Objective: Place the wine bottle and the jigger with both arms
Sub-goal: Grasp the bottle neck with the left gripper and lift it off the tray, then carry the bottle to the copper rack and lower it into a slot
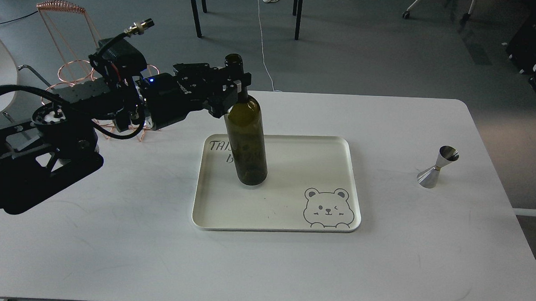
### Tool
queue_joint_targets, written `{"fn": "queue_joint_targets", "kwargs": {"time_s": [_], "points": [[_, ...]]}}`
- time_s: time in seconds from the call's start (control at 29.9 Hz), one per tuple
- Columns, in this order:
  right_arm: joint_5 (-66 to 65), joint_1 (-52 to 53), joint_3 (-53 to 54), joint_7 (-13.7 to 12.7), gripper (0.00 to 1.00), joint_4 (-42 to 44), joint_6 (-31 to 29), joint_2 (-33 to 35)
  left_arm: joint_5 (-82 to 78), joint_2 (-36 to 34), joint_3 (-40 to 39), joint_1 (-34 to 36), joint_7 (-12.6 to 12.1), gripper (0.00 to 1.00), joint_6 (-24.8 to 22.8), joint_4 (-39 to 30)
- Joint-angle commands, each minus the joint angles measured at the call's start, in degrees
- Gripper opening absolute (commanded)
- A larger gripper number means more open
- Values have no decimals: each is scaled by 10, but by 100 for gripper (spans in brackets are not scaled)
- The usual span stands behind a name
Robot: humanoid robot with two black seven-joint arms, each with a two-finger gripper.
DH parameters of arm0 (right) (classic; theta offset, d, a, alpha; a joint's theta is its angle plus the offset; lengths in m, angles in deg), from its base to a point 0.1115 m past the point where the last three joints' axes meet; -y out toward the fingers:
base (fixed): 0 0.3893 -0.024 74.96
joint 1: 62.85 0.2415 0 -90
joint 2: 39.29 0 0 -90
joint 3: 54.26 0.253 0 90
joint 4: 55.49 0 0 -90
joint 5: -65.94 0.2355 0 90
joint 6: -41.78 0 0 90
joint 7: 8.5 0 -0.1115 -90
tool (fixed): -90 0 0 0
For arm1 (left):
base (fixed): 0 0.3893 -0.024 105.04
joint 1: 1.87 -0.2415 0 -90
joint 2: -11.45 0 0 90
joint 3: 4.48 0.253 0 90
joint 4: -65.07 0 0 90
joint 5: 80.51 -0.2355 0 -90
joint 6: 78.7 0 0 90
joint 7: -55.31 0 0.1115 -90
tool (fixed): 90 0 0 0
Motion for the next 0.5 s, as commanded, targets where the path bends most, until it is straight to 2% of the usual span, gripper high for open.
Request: {"fn": "queue_joint_targets", "kwargs": {"time_s": [0.0, 0.3, 0.47], "points": [[0, 0, 0, 0, 97, 0, 1, 1, 7, -32, -31, 2, 2, 19, 4, -9], [0, -1, 0, 0, 97, 0, 5, -1, 70, -170, -48, 25, 7, 18, -7, 4], [0, -2, 0, 0, 97, 0, 6, -3, 69, -214, -46, 33, 7, 18, -13, 53]]}}
